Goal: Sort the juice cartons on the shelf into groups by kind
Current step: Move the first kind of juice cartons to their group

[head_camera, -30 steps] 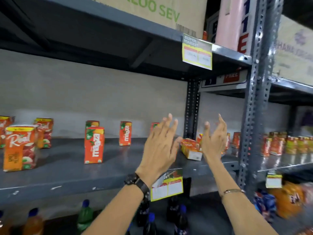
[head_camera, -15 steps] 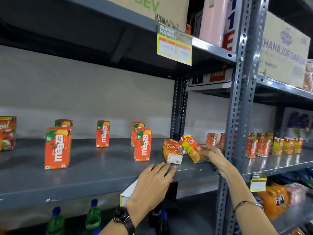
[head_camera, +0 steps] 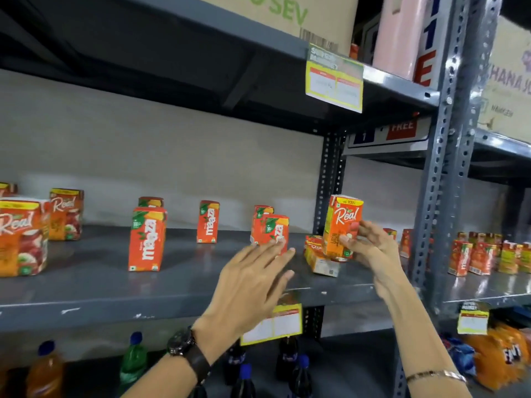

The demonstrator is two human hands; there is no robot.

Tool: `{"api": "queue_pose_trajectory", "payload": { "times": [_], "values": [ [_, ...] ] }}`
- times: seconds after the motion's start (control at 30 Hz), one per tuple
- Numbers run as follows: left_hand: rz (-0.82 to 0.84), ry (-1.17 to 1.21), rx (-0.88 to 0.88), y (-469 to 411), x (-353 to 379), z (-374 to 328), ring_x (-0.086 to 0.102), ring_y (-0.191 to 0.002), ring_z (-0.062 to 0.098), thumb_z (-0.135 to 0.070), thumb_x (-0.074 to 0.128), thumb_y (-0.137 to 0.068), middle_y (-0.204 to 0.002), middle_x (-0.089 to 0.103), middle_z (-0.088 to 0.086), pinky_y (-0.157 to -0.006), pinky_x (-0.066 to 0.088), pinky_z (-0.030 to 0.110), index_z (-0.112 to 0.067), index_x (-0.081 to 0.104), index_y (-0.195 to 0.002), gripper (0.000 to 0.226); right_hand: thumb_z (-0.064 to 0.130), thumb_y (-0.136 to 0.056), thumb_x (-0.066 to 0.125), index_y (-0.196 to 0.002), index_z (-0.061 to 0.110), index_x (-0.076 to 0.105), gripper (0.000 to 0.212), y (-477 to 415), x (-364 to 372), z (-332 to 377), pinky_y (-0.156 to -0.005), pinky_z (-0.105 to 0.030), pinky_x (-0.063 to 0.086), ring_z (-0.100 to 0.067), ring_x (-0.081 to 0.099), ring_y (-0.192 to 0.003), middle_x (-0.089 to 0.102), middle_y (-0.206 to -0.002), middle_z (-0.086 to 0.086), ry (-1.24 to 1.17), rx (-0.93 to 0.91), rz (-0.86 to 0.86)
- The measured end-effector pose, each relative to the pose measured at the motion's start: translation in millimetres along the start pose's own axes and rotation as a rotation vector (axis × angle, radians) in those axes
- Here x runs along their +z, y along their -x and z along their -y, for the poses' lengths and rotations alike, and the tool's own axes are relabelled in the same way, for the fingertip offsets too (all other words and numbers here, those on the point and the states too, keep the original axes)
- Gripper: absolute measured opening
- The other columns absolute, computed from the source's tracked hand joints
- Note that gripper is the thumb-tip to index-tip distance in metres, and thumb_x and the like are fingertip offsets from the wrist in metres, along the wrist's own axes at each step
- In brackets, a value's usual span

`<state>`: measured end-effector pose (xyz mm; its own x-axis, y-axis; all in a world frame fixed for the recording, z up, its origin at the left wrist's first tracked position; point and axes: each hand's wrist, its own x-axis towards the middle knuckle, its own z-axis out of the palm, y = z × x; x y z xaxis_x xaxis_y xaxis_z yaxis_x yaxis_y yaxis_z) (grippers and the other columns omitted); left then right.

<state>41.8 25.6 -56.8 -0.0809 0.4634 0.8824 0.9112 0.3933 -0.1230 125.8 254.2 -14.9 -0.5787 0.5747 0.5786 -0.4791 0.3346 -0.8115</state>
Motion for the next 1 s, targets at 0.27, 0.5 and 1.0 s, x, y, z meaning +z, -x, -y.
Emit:
{"api": "queue_pose_trajectory", "payload": {
  "times": [0.27,0.5,1.0],
  "values": [
    [-0.160,-0.133,0.002,86,-118,119,0.058,-0.114,0.013,-0.026,0.051,-0.088,-0.123,0.062,0.002,-0.099,0.042,0.031,-0.016,0.066,-0.111,0.029,0.024,-0.049,0.082,-0.088,0.023,0.063,0.043,36,179,52,-0.059,-0.026,0.057,-0.009,0.070,-0.076,0.074,-0.077,0.011,-0.244,-0.118,0.220],
    [-0.316,-0.335,-0.210,182,-231,237,0.050,-0.118,0.007,-0.026,0.046,-0.091,-0.127,0.055,0.001,-0.107,0.034,0.027,-0.015,0.063,-0.112,0.030,0.020,-0.058,0.084,-0.088,0.023,0.060,0.038,88,369,100,-0.058,-0.023,0.055,-0.006,0.069,-0.077,0.073,-0.077,0.013,-0.351,-0.187,0.410],
    [-0.353,-0.491,-0.390,278,-268,322,0.044,-0.126,0.018,-0.036,0.032,-0.096,-0.127,0.056,0.004,-0.110,0.027,0.042,-0.015,0.069,-0.102,0.043,0.018,-0.063,0.082,-0.086,0.022,0.047,0.043,148,607,54,-0.083,-0.033,0.049,-0.018,0.058,-0.095,0.062,-0.102,-0.004,0.156,-0.008,0.726]
  ]
}}
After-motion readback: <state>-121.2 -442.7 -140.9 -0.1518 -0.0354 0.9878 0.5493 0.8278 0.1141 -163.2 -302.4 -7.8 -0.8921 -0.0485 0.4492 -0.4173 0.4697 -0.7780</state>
